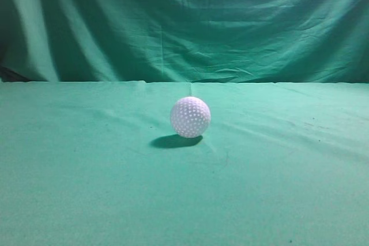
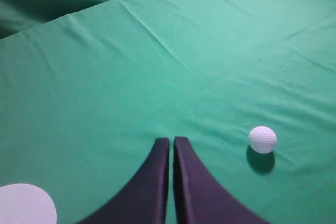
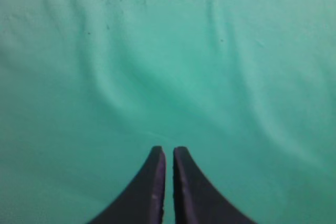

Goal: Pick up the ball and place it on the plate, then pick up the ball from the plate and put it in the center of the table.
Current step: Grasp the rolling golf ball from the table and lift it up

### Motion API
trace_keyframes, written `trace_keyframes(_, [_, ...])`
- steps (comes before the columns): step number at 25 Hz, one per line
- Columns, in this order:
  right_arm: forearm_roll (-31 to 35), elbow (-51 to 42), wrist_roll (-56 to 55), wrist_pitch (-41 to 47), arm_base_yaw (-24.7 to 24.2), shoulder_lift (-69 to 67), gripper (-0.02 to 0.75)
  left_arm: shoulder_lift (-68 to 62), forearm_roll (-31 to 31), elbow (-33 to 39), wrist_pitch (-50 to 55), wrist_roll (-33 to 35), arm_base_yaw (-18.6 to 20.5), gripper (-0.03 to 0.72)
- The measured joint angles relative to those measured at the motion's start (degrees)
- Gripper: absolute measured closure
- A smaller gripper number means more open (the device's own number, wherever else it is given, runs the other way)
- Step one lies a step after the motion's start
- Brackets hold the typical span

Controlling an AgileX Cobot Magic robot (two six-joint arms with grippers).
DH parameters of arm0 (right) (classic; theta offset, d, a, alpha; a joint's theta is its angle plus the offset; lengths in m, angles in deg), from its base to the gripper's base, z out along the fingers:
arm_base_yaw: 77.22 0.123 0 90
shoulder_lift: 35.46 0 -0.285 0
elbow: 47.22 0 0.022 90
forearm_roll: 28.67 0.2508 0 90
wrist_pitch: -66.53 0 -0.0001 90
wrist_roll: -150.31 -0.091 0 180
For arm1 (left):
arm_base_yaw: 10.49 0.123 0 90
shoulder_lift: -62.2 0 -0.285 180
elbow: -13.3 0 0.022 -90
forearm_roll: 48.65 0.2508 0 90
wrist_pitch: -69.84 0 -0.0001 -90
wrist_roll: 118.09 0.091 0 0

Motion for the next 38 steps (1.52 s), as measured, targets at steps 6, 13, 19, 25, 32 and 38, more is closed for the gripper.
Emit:
trace_keyframes(6, [-0.4, 0.2, -1.2, -5.0, 7.4, -5.7, 0.687, 12.2, -0.7, 12.7, -7.1, 2.8, 0.0, 0.688])
trace_keyframes(13, [-2.0, 5.4, -2.8, -7.2, 17.0, -13.8, 0.687, 17.1, -1.4, 20.7, -8.2, 1.6, 0.0, 0.688])
trace_keyframes(19, [-1.4, 10.3, -3.0, -10.3, 22.2, -21.2, 0.687, 17.2, -1.4, 20.9, -6.1, 0.5, 0.0, 0.688])
trace_keyframes(25, [-0.4, 15.6, -3.0, -12.1, 27.1, -30.2, 0.407, 16.1, 1.8, 20.9, -4.8, -3.7, 0.0, 0.688])
trace_keyframes(32, [-0.1, 24.8, -4.5, -12.8, 31.6, -40.8, 0.151, 13.8, 2.7, 20.9, -4.7, -5.7, 0.0, 0.688])
trace_keyframes(38, [-0.1, 34.0, -8.7, -7.1, 31.6, -51.1, 0.126, 13.8, 2.7, 20.9, -4.7, -5.8, 0.0, 0.688])
